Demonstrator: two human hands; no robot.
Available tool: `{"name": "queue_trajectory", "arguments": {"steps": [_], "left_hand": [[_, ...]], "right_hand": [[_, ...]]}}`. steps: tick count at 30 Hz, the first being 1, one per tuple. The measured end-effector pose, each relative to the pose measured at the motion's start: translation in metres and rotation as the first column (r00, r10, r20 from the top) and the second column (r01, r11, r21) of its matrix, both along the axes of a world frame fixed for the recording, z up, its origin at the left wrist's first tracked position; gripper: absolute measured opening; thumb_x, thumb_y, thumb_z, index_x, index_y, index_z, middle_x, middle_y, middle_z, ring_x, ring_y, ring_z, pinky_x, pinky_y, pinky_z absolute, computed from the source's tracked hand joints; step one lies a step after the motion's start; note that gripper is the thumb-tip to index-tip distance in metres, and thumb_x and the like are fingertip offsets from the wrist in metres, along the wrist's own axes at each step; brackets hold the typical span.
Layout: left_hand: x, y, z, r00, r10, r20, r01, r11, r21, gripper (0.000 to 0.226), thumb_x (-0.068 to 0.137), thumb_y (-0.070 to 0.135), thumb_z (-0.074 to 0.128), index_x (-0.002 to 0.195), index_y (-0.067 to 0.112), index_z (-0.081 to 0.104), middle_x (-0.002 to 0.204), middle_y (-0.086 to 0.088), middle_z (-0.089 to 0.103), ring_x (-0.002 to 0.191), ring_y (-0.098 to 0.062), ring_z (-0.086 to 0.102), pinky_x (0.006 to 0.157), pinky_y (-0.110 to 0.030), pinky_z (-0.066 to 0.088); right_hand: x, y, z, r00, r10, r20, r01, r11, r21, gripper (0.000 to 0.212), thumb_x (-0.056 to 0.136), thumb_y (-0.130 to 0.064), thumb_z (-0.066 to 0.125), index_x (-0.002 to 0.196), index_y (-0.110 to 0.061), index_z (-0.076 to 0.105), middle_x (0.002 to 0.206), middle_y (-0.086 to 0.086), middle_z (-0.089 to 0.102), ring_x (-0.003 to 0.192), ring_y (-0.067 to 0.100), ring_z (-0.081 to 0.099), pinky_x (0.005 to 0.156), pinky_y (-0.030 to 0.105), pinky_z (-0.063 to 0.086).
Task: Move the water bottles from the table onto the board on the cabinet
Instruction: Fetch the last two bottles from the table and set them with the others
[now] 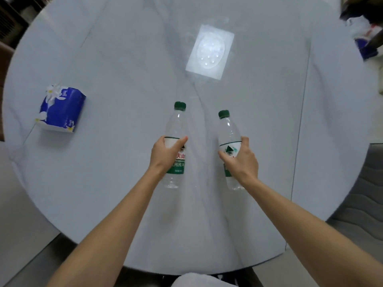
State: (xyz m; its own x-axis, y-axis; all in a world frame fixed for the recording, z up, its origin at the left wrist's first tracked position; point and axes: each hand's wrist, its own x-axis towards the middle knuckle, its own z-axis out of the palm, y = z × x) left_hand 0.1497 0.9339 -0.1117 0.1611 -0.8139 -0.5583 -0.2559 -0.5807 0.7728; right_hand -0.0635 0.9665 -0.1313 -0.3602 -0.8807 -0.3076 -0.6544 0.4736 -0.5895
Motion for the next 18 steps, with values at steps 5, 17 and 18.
{"name": "queue_trajectory", "arguments": {"steps": [5,17,18], "left_hand": [[-0.065,0.036,0.039,0.924,0.017,-0.382,0.000,0.999,0.046,0.023,0.084,0.039,0.069,0.090,0.017,0.066,0.080,-0.007,0.071,0.072,-0.024,0.070,0.069,-0.036,0.058],[-0.294,0.170,0.100,0.688,-0.500,-0.526,0.509,0.849,-0.141,0.052,0.078,0.046,0.061,0.109,0.005,0.062,0.084,-0.013,0.071,0.072,-0.025,0.070,0.065,-0.036,0.060],[-0.316,0.188,0.106,0.659,-0.544,-0.520,0.551,0.819,-0.158,0.053,0.075,0.048,0.061,0.108,0.006,0.062,0.083,-0.011,0.071,0.071,-0.024,0.070,0.066,-0.035,0.060]], "right_hand": [[-0.038,0.055,0.043,0.957,-0.088,0.276,0.132,0.981,-0.145,0.061,0.077,-0.033,0.077,0.123,-0.019,0.039,0.088,-0.006,0.061,0.077,0.015,0.065,0.068,0.036,0.058],[-0.195,0.252,0.142,0.717,-0.447,0.535,0.672,0.649,-0.357,0.054,0.081,-0.023,0.074,0.126,-0.021,0.046,0.107,-0.003,0.064,0.090,0.010,0.068,0.073,0.028,0.060],[-0.212,0.274,0.147,0.711,-0.466,0.526,0.685,0.628,-0.369,0.054,0.082,-0.025,0.073,0.128,-0.022,0.044,0.110,-0.002,0.063,0.092,0.011,0.067,0.074,0.029,0.060]]}}
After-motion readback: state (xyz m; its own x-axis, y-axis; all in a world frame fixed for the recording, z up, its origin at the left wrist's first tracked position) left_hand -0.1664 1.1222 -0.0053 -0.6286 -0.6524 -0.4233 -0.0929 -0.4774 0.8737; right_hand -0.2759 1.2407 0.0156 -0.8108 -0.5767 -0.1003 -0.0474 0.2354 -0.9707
